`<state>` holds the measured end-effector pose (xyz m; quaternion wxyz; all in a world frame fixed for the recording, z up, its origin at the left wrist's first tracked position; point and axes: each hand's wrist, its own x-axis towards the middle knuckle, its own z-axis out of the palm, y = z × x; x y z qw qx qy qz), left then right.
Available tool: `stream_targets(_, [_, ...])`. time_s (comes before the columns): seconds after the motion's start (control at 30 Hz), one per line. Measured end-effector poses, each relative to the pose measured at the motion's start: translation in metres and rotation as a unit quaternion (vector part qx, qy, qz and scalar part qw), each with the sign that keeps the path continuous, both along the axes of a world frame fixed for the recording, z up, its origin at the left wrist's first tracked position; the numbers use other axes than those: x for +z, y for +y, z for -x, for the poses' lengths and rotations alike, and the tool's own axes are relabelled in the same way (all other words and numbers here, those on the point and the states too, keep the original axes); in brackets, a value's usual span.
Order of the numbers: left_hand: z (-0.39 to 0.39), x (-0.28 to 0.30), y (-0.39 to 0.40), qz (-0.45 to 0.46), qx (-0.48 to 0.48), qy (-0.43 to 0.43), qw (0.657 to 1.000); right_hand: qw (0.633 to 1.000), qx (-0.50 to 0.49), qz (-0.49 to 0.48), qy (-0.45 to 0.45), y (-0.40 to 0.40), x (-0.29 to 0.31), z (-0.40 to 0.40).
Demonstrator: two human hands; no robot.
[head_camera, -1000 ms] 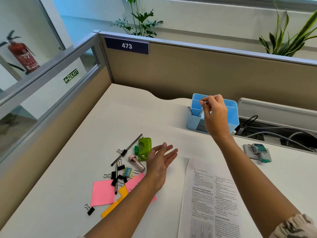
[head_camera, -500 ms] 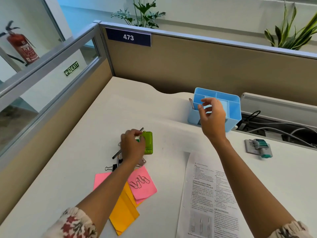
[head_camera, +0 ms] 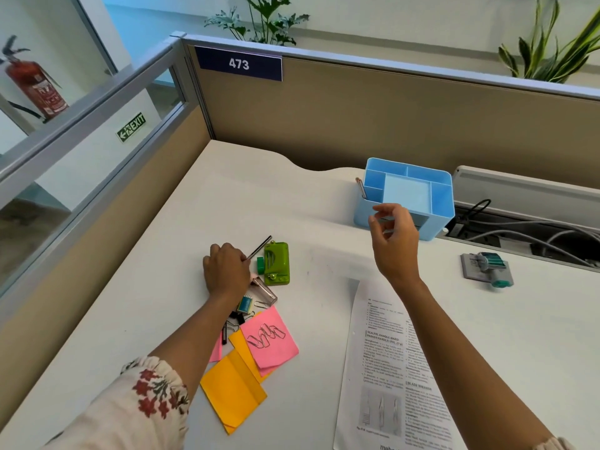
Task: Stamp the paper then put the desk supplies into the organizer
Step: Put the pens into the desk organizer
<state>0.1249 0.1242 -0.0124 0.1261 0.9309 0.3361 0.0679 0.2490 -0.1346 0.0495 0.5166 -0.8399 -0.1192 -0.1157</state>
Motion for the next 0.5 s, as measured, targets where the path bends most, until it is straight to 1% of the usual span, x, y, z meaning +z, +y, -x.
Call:
stream_targets(0.1, [-0.003, 0.0, -0.002, 0.023, 0.001, -0.021, 1.0, 1.0, 0.016, 0.002, 0.006, 0.003, -0.003, 0.004])
stream_targets(0.23, [-0.007, 0.008, -0.009, 0.084, 0.015, -0.125, 0.988, 0.999, 0.034, 0.01, 0.03, 0.008, -0.01, 0.011])
stream_targets(0.37, [-0.011, 0.02, -0.031, 0.124, -0.05, -0.237, 0.962, 0.994, 0.08, 0.003, 0.071, 0.015, -0.016, 0.02])
stream_targets(0.5, [-0.011, 0.025, -0.068, 0.149, -0.139, -0.267, 0.942, 0.981, 0.136, -0.007, 0.141, 0.025, -0.016, 0.031])
